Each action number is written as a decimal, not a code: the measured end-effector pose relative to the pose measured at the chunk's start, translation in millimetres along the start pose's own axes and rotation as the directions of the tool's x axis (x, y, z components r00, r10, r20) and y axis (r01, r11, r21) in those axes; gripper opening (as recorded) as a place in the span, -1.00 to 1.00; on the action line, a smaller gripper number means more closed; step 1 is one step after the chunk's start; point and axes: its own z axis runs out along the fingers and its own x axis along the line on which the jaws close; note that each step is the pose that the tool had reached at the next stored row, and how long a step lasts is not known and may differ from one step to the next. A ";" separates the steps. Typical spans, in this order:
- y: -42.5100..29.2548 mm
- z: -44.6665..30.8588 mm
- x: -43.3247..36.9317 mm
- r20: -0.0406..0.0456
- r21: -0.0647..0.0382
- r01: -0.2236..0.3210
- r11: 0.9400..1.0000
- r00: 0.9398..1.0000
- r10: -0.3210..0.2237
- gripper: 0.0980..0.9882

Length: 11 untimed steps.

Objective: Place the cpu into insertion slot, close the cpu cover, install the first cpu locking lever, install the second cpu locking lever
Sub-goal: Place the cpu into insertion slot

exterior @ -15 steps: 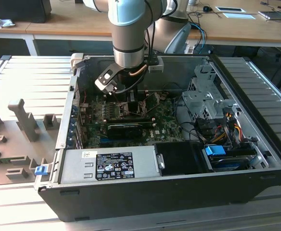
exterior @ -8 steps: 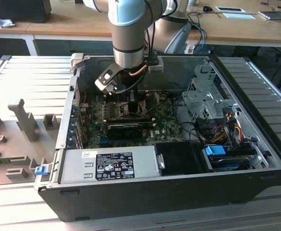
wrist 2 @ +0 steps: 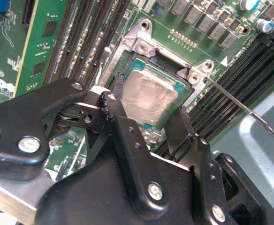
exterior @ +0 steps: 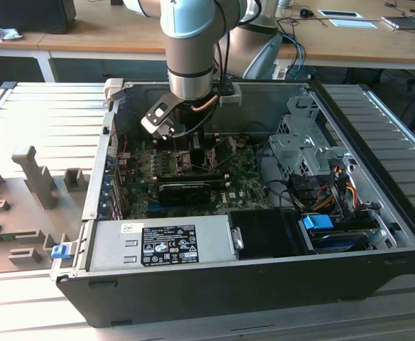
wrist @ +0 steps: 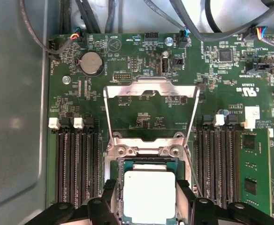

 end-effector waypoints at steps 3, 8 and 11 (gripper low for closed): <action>0.7 -0.3 0.0 -0.003 0.000 0.019 1.000 1.000 -0.019 0.15; 1.4 -7.3 0.1 -0.003 0.000 0.019 1.000 1.000 -0.019 0.15; 1.9 -13.2 0.2 -0.003 0.000 0.019 1.000 1.000 -0.019 0.15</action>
